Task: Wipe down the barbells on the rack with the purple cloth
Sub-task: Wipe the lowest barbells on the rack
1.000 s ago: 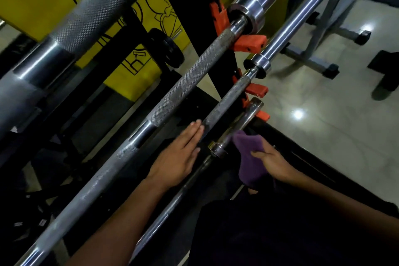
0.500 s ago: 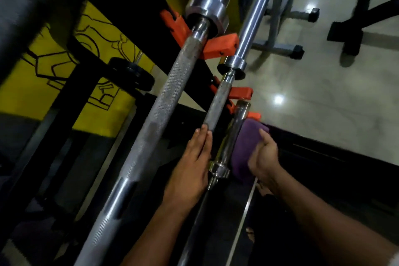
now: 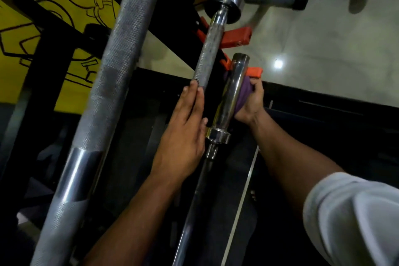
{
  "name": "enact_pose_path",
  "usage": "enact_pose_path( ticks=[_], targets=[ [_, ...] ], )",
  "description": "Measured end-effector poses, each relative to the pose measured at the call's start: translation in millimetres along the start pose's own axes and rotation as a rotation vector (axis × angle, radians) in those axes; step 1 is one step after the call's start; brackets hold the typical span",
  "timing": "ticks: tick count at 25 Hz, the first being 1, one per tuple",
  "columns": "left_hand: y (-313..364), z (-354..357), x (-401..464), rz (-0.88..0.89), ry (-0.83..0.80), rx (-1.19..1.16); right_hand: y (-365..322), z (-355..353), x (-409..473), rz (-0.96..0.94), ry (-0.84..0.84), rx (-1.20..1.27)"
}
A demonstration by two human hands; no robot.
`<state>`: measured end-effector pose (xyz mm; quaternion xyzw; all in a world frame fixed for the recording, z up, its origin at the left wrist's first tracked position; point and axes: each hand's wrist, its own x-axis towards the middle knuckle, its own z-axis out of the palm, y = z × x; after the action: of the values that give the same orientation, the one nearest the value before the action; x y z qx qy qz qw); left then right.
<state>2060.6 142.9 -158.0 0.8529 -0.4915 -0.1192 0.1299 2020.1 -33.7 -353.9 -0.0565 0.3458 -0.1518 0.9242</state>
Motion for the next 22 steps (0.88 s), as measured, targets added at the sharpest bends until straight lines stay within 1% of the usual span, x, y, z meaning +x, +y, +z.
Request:
enact_pose_path(
  ticks=[3,5,7,8,9,11,13,15,19,21,22],
  targets=[
    [0,-3,-1,0.008,0.001,-0.001,8,3,5,0.033,0.007,-0.077],
    [0,-4,0,0.004,0.011,-0.019,22,-1,-2,0.041,0.018,-0.086],
    [0,-6,2,0.002,0.032,-0.079,38,-10,-16,0.041,0.025,-0.070],
    [0,-7,2,-0.005,0.045,-0.115,40,-12,-24,0.041,0.021,-0.099],
    [0,-8,2,-0.018,0.059,-0.146,35,-12,-26,0.044,0.018,-0.139],
    [0,-9,0,-0.031,0.073,-0.183,14,1,-18,0.047,0.074,-0.185],
    [-1,-9,0,-0.035,0.077,-0.192,-2,19,-6,0.004,0.137,-0.116],
    [-2,-9,-1,-0.034,0.077,-0.200,7,19,-2,-0.035,0.174,-0.087],
    [-2,-9,2,-0.009,0.096,-0.243,26,-4,-21,0.123,0.125,-0.300],
    [-3,-9,1,-0.018,0.101,-0.247,16,-6,-24,0.086,0.089,-0.360],
    [-4,-9,0,-0.021,0.099,-0.247,10,-2,-22,0.047,0.093,-0.331]
  ],
)
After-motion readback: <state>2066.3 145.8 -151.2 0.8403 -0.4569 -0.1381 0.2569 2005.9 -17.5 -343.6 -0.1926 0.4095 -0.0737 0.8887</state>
